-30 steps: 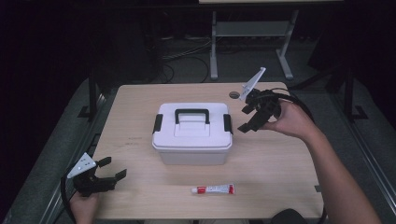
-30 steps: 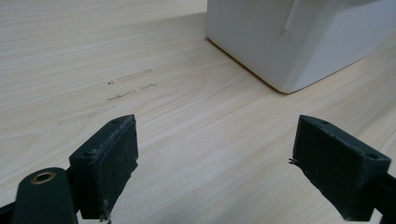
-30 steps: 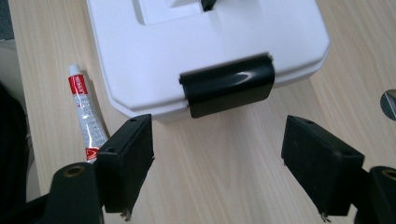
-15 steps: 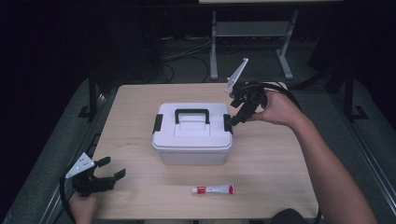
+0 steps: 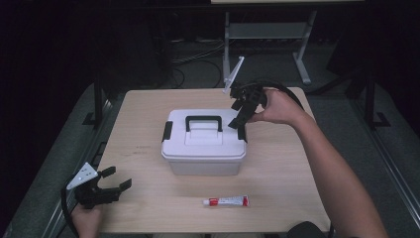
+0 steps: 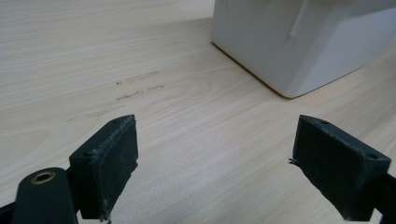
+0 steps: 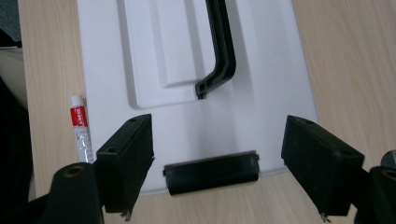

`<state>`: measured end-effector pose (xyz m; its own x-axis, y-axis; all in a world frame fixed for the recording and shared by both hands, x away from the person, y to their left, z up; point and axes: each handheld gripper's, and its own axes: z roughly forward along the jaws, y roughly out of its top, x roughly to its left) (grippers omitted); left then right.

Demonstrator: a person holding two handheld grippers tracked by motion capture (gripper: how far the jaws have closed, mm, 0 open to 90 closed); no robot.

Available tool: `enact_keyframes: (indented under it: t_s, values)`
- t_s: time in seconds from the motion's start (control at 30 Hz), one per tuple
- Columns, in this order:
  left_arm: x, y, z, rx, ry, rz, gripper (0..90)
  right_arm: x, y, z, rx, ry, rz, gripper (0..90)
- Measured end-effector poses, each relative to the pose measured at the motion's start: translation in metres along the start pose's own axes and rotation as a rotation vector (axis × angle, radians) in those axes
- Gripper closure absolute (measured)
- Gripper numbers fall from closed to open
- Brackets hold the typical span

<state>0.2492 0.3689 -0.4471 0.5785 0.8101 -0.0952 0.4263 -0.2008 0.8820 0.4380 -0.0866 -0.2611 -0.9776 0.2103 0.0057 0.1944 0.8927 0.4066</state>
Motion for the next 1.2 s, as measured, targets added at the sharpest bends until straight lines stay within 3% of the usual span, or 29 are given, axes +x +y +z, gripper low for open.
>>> enact_keyframes:
  t_s: [0.7,1.07,1.2]
  values:
    - [0.001,0.0,0.0,-0.004,-0.007,-0.006,13.4,-0.006,0.048,0.025,0.034,0.045,-0.06,26.2]
    - [0.003,0.0,-0.001,-0.01,-0.006,-0.014,13.4,-0.006,0.063,0.037,0.043,0.081,-0.083,34.0]
    - [0.004,-0.001,-0.002,-0.013,-0.004,-0.017,13.4,-0.006,0.066,0.041,0.047,0.091,-0.092,40.8]
